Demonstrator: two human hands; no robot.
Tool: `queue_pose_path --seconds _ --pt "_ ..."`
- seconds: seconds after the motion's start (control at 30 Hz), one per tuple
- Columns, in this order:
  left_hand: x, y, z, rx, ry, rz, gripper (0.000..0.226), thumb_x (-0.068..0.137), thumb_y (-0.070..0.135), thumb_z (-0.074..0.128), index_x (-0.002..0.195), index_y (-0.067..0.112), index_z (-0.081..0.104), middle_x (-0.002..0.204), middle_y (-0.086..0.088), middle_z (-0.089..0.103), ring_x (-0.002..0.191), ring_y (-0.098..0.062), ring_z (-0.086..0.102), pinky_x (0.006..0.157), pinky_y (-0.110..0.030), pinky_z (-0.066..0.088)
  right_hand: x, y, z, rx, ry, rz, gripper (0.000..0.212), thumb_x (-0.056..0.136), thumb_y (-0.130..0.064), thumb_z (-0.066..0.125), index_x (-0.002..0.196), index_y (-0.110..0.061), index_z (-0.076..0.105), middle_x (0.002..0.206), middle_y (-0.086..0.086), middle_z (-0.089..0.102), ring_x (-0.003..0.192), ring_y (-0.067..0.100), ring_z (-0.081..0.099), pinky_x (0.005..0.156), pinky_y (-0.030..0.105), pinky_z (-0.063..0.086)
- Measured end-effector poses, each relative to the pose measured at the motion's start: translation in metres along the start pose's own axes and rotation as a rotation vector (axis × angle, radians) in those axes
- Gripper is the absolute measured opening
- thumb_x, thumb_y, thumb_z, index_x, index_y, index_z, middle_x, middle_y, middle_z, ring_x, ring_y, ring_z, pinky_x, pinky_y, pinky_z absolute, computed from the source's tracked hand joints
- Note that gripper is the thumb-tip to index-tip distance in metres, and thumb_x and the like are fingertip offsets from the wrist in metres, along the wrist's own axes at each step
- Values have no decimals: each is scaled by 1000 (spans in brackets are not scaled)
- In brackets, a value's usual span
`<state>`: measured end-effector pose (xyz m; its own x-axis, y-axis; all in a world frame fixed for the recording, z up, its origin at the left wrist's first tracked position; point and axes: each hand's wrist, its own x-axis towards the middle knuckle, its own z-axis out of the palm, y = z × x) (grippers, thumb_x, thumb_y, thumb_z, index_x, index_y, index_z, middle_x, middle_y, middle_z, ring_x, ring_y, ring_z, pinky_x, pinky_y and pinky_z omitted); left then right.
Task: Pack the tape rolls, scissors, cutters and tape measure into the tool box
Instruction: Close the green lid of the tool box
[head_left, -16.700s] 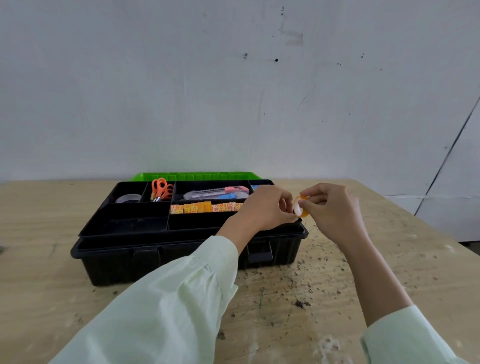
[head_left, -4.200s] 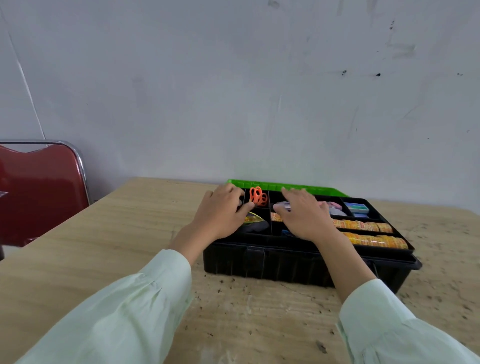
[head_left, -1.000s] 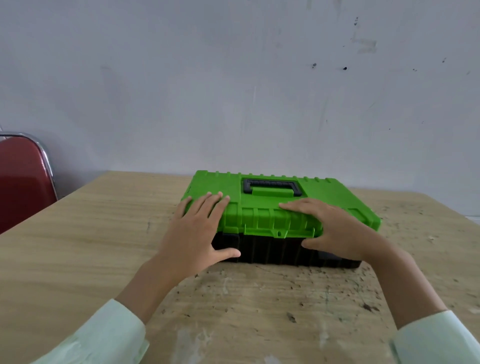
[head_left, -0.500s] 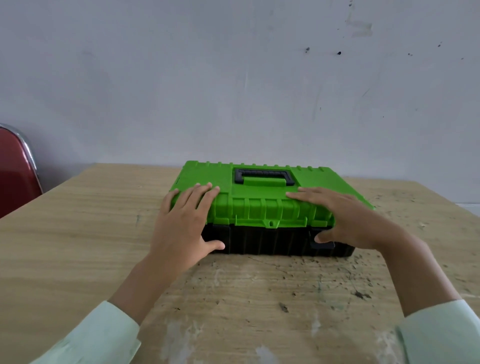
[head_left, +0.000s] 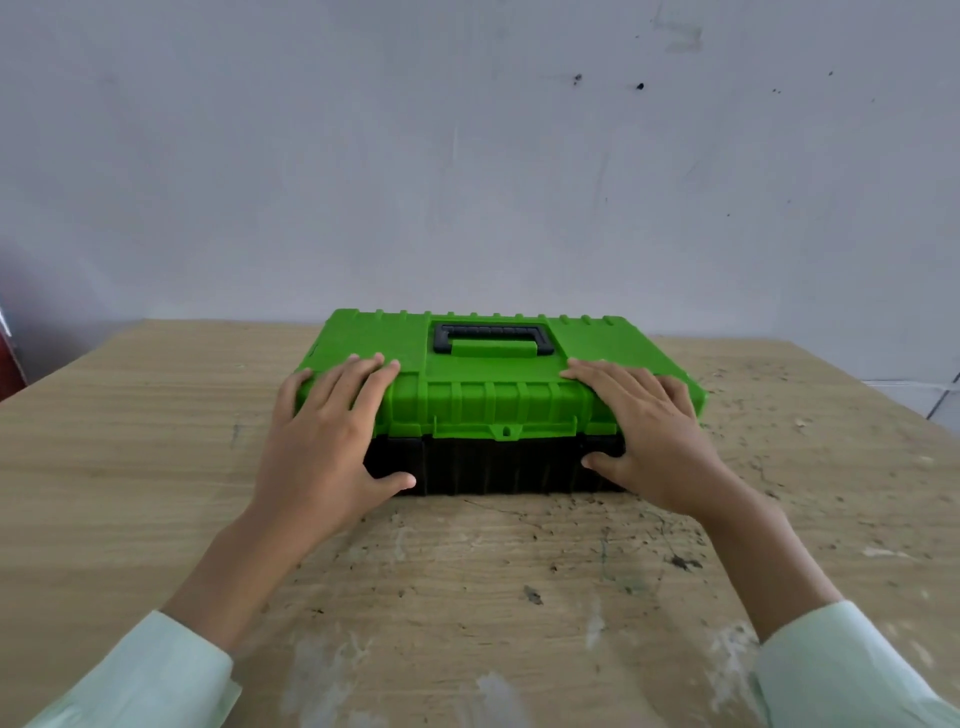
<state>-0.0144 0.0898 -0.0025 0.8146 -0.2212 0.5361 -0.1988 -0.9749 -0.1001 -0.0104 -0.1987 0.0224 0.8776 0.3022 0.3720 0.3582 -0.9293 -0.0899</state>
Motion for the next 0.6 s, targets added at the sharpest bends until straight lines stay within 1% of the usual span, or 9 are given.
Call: queue_pose_path --seconds 0.07,0.1,0.13,0.2,0.3,0.33,0.43,0.53,0.6 --pt "-1 3 2 40 -1 4 111 46 66 78 137 13 43 139 -7 50 129 -28 48 104 -54 33 -2 -9 6 -37 -31 32 98 75 -43 72 149 -36 9 155 -22 9 143 5 5 119 41 -5" --pt "0 4 3 62 -5 3 114 44 66 79 137 12 43 138 -10 51 127 -31 49 102 -57 34 -3 -12 9 -52 -22 45 101 73 -48 72 149 -35 6 156 -22 4 145 6 -1 118 46 -9" --pt "0 6 5 85 -13 -2 117 41 66 80 137 11 41 137 -13 51 126 -33 49 100 -59 34 -5 -15 14 -61 -6 64 104 71 -53 72 148 -35 5 156 -22 2 146 7 -5 117 49 -14" --pt "1 9 9 130 -20 -11 122 37 63 84 138 12 39 136 -17 50 124 -38 49 97 -64 31 -7 -18 23 -75 43 94 104 70 -54 73 148 -35 7 157 -21 3 147 9 -7 114 50 -20" --pt "1 12 16 157 -8 -21 127 31 58 88 138 12 38 134 -20 49 121 -41 50 94 -69 29 -5 -17 35 -104 121 108 104 66 -44 80 145 -36 14 156 -14 17 147 15 4 114 55 -16" --pt "4 12 18 166 -1 -16 127 30 57 89 138 11 38 133 -21 49 120 -42 50 92 -69 29 -1 -15 37 -106 128 112 104 66 -42 81 145 -38 14 155 -12 18 146 15 4 113 55 -17" --pt "12 12 24 184 16 1 127 30 56 89 137 10 39 132 -23 49 118 -44 50 90 -70 28 8 -10 41 -127 114 109 101 72 -42 77 144 -41 6 156 -13 10 146 14 -3 109 51 -25" --pt "27 11 35 195 1 -4 128 31 57 88 138 10 36 133 -23 49 119 -44 49 92 -70 26 23 -3 43 -151 106 123 100 74 -43 75 145 -40 4 157 -12 7 147 15 -5 108 53 -23" --pt "40 9 44 207 -30 -15 129 35 61 86 141 11 31 136 -21 47 122 -42 47 93 -70 25 35 1 48 -160 97 139 99 76 -44 74 146 -39 4 157 -11 6 148 16 -6 109 54 -22"
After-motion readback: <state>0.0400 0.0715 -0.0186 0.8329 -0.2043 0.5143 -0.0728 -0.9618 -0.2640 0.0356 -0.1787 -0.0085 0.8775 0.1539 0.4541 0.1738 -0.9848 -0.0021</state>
